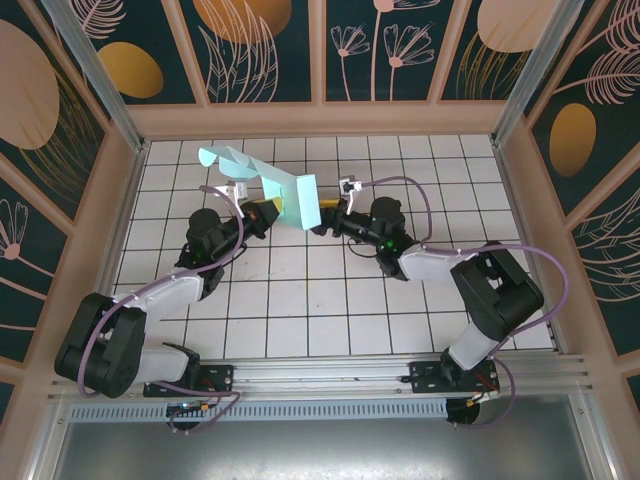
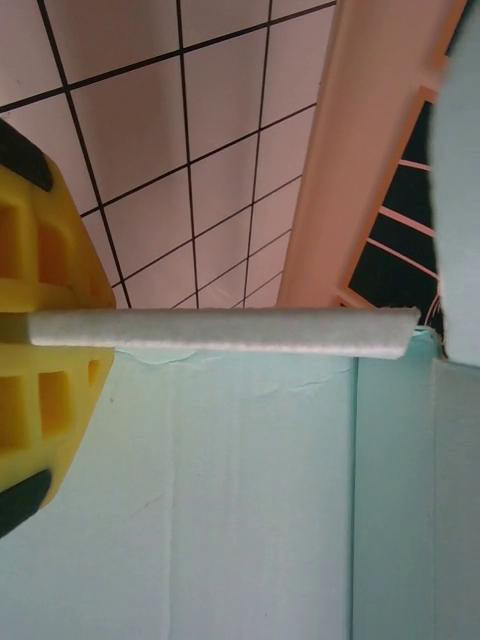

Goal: Fold the paper box

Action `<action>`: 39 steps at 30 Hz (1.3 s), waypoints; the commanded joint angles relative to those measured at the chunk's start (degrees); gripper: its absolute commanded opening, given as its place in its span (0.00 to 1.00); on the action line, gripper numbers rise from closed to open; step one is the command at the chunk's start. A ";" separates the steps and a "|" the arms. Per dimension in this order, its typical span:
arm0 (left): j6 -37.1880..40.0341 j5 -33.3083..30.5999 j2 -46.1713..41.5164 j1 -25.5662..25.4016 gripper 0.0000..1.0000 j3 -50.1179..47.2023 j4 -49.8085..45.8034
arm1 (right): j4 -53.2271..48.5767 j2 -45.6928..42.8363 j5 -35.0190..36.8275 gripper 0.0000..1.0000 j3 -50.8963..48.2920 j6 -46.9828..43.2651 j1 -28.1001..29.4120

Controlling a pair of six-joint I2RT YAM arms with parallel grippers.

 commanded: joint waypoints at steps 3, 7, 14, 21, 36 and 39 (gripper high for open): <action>-0.03 1.16 1.00 -0.22 0.00 1.71 2.88 | 3.50 2.13 -3.23 0.80 3.68 -2.10 2.57; 0.16 0.68 1.40 -0.21 0.00 1.88 2.63 | 2.01 2.76 -3.01 0.80 4.77 -3.41 3.47; 2.14 -2.79 -0.22 -0.21 0.00 1.27 0.23 | 2.77 -1.03 0.31 0.80 0.31 -0.73 -1.90; 1.38 1.85 1.44 -0.21 0.00 2.95 2.30 | -1.93 -2.14 1.26 0.81 1.63 -2.51 -3.65; 6.17 -6.57 4.60 -0.10 0.00 6.26 -23.53 | -5.96 -1.38 11.55 0.80 -3.33 3.53 -9.49; 8.84 -13.40 9.38 -0.13 0.00 11.59 -38.57 | -8.91 -2.17 13.92 0.80 -3.56 2.53 -9.78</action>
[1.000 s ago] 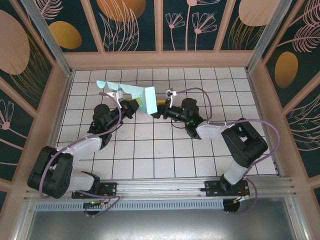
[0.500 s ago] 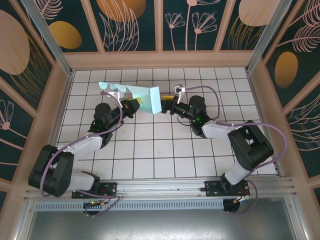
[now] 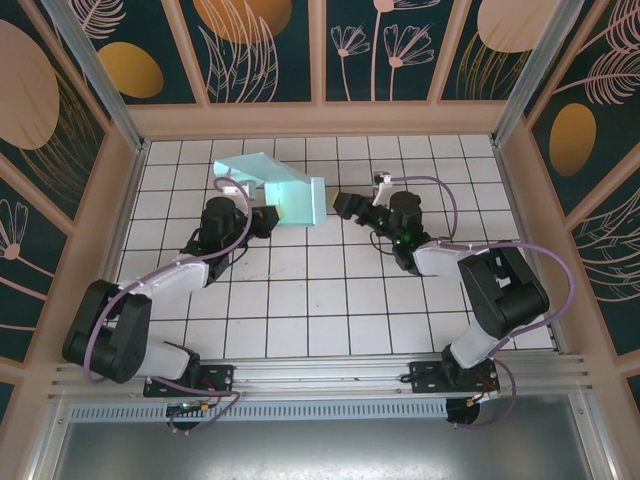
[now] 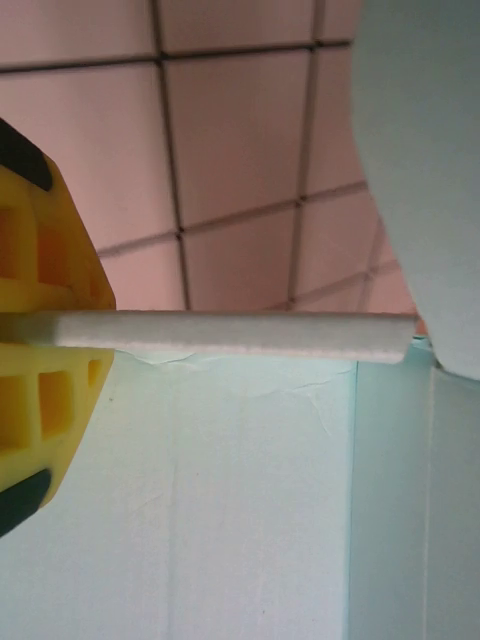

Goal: Fold the paper box

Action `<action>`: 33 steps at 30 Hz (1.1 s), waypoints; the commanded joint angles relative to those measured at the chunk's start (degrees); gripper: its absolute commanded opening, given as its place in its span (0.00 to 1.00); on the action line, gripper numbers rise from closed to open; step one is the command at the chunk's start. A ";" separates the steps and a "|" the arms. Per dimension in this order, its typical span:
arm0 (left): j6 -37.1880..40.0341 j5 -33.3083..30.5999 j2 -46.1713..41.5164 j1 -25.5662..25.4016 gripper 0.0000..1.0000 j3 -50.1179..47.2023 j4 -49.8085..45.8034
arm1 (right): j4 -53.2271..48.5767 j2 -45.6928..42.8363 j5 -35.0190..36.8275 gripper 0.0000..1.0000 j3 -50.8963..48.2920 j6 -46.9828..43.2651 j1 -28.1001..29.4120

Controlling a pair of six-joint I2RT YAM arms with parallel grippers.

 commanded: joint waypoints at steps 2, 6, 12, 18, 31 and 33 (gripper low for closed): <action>4.09 -8.56 6.77 -0.04 0.00 6.85 -22.10 | -3.19 -1.59 4.95 0.80 -0.57 -0.17 0.14; 5.09 -9.69 12.75 -0.06 0.00 11.52 -32.81 | -4.43 -1.19 5.99 0.80 -0.35 -1.04 0.13; 3.95 -15.48 20.83 -0.21 0.10 17.07 -43.04 | -4.12 0.02 6.09 0.80 0.22 -1.34 0.22; 3.59 -16.00 19.49 -0.20 0.34 19.97 -44.55 | -4.50 0.00 6.24 0.81 -0.03 -2.11 0.17; 4.74 -22.07 21.79 -0.17 0.40 27.49 -46.94 | -3.48 -0.37 6.00 0.80 -1.18 -1.78 0.15; 4.86 -21.56 22.68 -0.17 0.36 27.85 -46.91 | -3.79 -0.48 6.09 0.80 -1.19 -2.03 0.13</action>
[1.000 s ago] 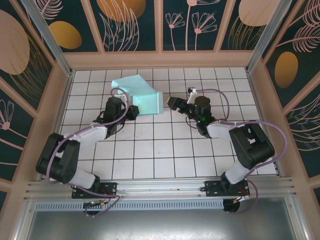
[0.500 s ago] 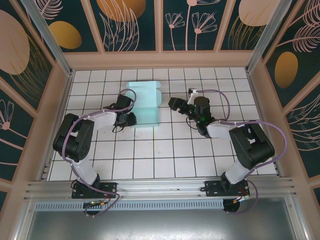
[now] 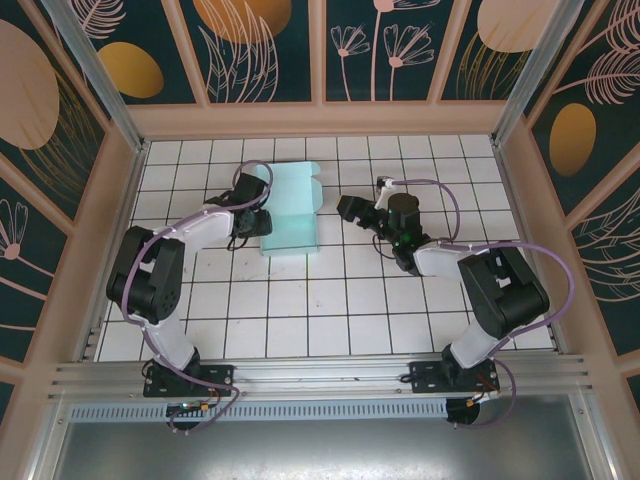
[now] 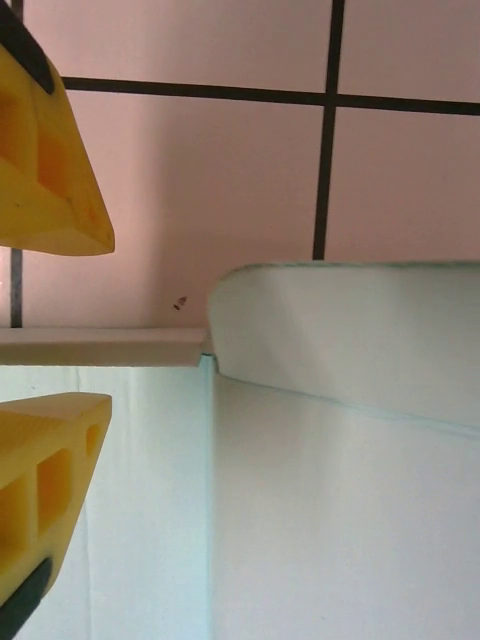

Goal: Fold the paper box

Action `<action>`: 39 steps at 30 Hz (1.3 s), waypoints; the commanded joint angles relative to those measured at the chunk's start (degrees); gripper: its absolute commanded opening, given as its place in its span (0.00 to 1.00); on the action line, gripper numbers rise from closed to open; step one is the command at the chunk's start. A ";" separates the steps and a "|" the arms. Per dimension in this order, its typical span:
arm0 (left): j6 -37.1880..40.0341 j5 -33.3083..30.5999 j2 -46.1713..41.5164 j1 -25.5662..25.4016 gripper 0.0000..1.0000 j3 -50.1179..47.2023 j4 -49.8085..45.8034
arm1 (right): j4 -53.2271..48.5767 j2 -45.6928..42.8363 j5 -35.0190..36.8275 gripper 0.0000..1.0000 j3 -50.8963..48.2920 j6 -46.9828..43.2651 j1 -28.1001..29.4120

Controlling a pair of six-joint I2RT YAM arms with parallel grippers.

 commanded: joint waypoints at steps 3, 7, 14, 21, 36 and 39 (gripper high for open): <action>1.25 0.20 2.91 0.01 0.29 1.21 -1.97 | 0.96 -0.45 1.08 0.81 -0.84 -0.78 0.10; 1.16 0.72 2.67 -0.01 0.31 0.74 -0.50 | 0.88 -0.32 0.84 0.81 -0.36 -0.95 0.10; 2.03 0.00 0.87 -0.04 0.20 1.47 -0.70 | -0.39 -0.31 0.90 0.81 0.90 -2.24 0.08; 3.01 -1.04 -7.19 0.05 0.44 -0.22 4.08 | -3.55 -0.79 0.77 0.81 3.49 -7.30 0.02; 7.81 -3.13 -13.11 8.03 0.75 2.32 3.27 | -47.58 19.71 1.61 0.78 43.40 -29.23 1.21; 8.17 -2.58 -13.92 8.59 0.76 1.12 3.20 | -57.57 24.90 1.57 0.75 53.58 -31.44 1.16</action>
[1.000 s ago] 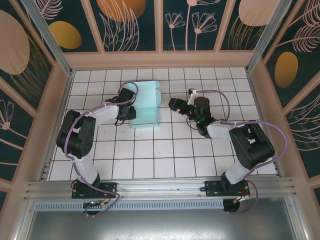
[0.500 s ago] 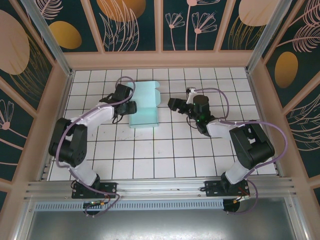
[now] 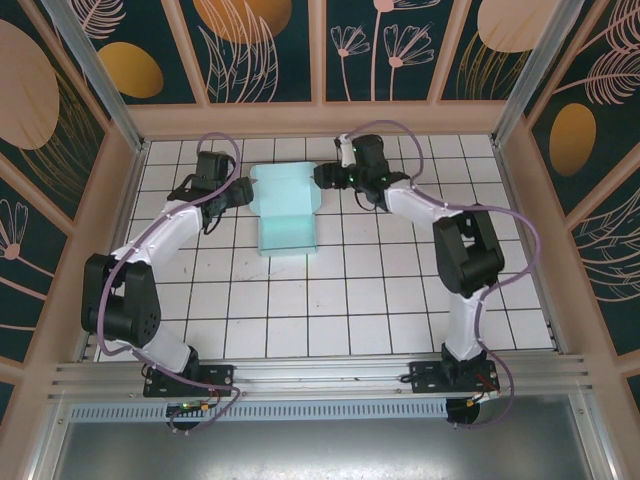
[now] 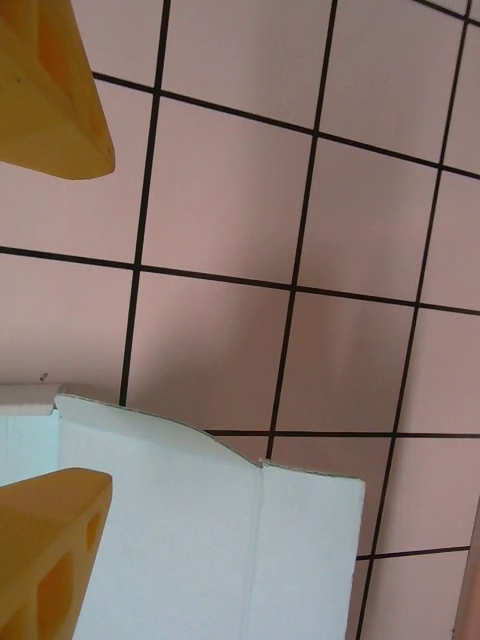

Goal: Fold the paper box

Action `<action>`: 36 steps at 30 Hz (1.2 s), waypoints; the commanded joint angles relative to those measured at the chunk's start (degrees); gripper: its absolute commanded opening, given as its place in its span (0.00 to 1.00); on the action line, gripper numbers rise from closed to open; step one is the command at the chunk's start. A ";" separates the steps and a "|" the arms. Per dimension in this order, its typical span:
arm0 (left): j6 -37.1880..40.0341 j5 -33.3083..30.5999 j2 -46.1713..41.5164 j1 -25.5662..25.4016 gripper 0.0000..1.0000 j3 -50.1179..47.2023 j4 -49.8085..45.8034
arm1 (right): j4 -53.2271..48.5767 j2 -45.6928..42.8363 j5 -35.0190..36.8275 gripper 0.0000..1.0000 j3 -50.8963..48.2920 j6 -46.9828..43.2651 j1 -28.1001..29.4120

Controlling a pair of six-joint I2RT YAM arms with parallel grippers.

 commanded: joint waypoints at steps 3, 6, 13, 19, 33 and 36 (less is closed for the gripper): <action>0.44 3.21 -3.39 1.54 0.76 -2.79 0.74 | -23.85 8.35 0.04 0.74 16.86 -7.48 0.29; -1.05 6.78 -3.36 2.56 0.76 -4.41 2.45 | -33.34 13.50 -1.21 0.71 26.24 -10.03 0.25; -1.22 8.27 -1.55 3.00 0.76 -4.43 2.41 | -43.79 21.01 -3.79 0.58 40.31 -11.36 0.55; -1.01 9.30 -0.97 3.09 0.77 -4.80 2.96 | -45.32 22.06 -8.09 0.52 42.56 -12.87 0.60; -0.66 11.44 0.42 3.08 0.77 -4.47 3.24 | -45.87 23.32 -11.68 0.29 43.16 -14.61 0.95; -0.66 11.72 0.45 3.09 0.77 -4.47 3.34 | -46.14 23.47 -11.86 0.21 43.51 -14.74 0.93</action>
